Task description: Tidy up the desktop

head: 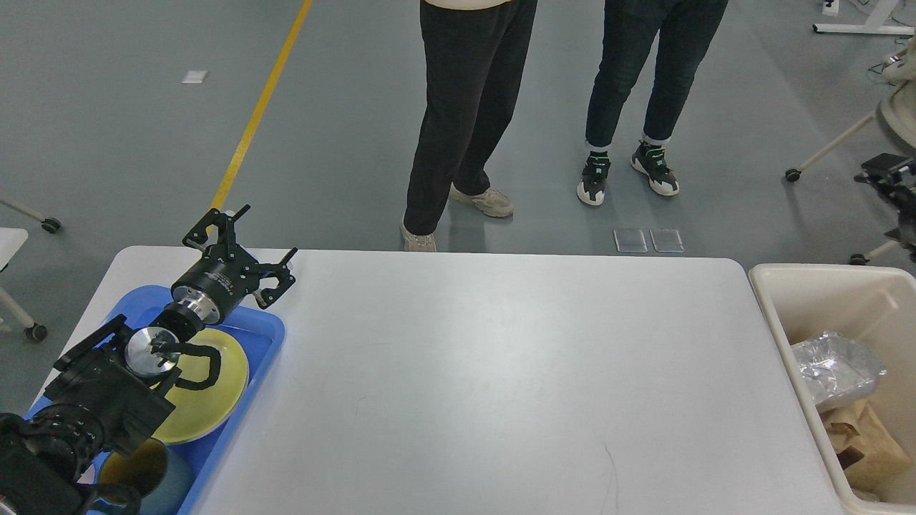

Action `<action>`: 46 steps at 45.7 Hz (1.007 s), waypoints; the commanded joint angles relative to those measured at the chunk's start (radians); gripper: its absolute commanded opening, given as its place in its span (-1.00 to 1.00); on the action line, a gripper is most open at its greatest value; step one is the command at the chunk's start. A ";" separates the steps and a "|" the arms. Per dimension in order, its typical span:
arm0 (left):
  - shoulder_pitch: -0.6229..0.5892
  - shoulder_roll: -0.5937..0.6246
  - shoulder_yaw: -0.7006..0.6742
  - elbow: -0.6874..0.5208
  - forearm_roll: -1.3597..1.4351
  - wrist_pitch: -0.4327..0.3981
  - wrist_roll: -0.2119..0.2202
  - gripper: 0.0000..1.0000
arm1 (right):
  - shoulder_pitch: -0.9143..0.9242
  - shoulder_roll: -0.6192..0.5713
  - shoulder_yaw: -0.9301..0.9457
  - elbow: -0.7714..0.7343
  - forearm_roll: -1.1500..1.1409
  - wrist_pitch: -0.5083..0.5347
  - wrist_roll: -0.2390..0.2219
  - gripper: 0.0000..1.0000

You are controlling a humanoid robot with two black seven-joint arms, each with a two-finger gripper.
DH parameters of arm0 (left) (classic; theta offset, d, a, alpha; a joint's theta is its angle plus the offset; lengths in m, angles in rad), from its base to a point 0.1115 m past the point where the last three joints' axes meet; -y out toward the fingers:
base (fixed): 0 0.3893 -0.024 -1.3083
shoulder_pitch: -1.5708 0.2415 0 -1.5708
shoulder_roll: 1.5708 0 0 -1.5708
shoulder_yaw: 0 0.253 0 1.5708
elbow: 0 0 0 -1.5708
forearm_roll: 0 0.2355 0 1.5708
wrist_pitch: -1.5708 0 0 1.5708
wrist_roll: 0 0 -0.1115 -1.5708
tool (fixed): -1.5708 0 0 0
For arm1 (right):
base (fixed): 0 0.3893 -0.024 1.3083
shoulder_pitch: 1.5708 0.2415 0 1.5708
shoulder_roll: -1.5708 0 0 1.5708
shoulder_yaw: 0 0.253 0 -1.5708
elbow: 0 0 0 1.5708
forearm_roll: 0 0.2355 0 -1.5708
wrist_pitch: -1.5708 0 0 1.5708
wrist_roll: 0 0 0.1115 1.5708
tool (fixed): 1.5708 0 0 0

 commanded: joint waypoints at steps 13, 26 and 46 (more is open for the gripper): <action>0.000 0.000 0.000 0.000 0.000 0.000 0.000 0.93 | -0.027 0.176 0.493 -0.012 0.006 0.023 0.000 1.00; 0.000 0.000 0.000 0.000 0.000 0.000 0.000 0.93 | -0.040 0.323 0.684 -0.020 0.009 0.017 0.002 1.00; 0.000 0.000 0.000 0.000 -0.001 0.000 0.000 0.93 | -0.156 0.438 1.065 -0.027 0.017 0.017 0.005 1.00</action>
